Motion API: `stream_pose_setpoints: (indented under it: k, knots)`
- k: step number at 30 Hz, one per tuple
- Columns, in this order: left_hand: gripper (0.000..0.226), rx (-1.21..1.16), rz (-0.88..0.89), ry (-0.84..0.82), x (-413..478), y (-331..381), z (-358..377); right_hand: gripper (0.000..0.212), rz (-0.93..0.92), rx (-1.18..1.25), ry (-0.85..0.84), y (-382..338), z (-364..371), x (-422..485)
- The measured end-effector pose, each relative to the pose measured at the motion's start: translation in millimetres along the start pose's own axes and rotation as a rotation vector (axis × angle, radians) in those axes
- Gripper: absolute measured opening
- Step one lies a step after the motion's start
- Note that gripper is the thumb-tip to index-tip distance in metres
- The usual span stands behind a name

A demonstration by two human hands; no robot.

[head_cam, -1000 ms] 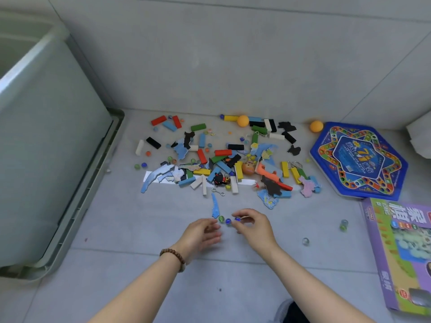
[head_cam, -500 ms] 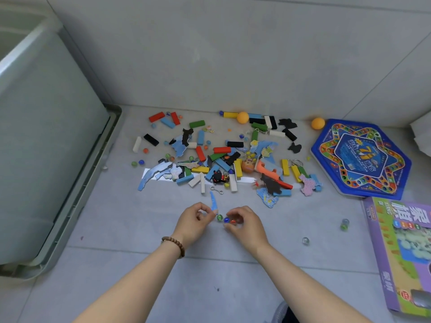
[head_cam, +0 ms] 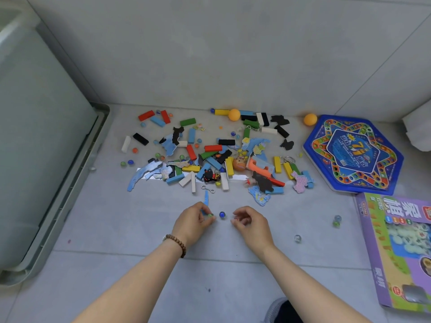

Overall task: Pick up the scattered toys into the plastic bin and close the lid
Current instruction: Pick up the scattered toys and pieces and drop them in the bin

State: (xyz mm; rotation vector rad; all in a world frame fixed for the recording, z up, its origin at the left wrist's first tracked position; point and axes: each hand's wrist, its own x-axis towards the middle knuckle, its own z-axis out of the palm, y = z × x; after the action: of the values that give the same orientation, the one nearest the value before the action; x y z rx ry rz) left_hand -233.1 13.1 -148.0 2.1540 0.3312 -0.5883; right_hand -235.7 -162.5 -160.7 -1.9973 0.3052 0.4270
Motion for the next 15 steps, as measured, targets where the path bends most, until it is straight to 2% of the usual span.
stream_pose_setpoints:
  k: [4,7,9,11,13,15]
  knots:
    - [0.026,-0.572,-0.283,-0.035,-3.3,13.9,-2.8,0.013,0.022,0.263,0.063,-17.9,-8.1,0.5]
    - [0.032,-1.078,-0.459,-0.133,-9.0,24.6,-6.4,0.016,-0.104,0.278,-0.037,-42.4,-5.0,-2.8]
    - [0.034,-1.257,-0.489,-0.183,-11.2,27.2,-7.9,0.014,-0.148,0.200,-0.098,-51.0,-1.8,-3.0]
    - [0.033,-1.295,-0.490,-0.169,-10.6,26.3,-10.2,0.013,-0.140,0.090,-0.040,-46.8,-1.4,3.4]
    - [0.029,-1.182,-0.473,-0.109,-8.7,23.2,-12.6,0.019,-0.122,-0.048,-0.009,-37.9,-1.7,10.6]
    - [0.028,-1.019,-0.436,-0.054,-7.9,19.2,-13.6,0.024,-0.136,-0.185,-0.083,-30.1,2.7,15.0]
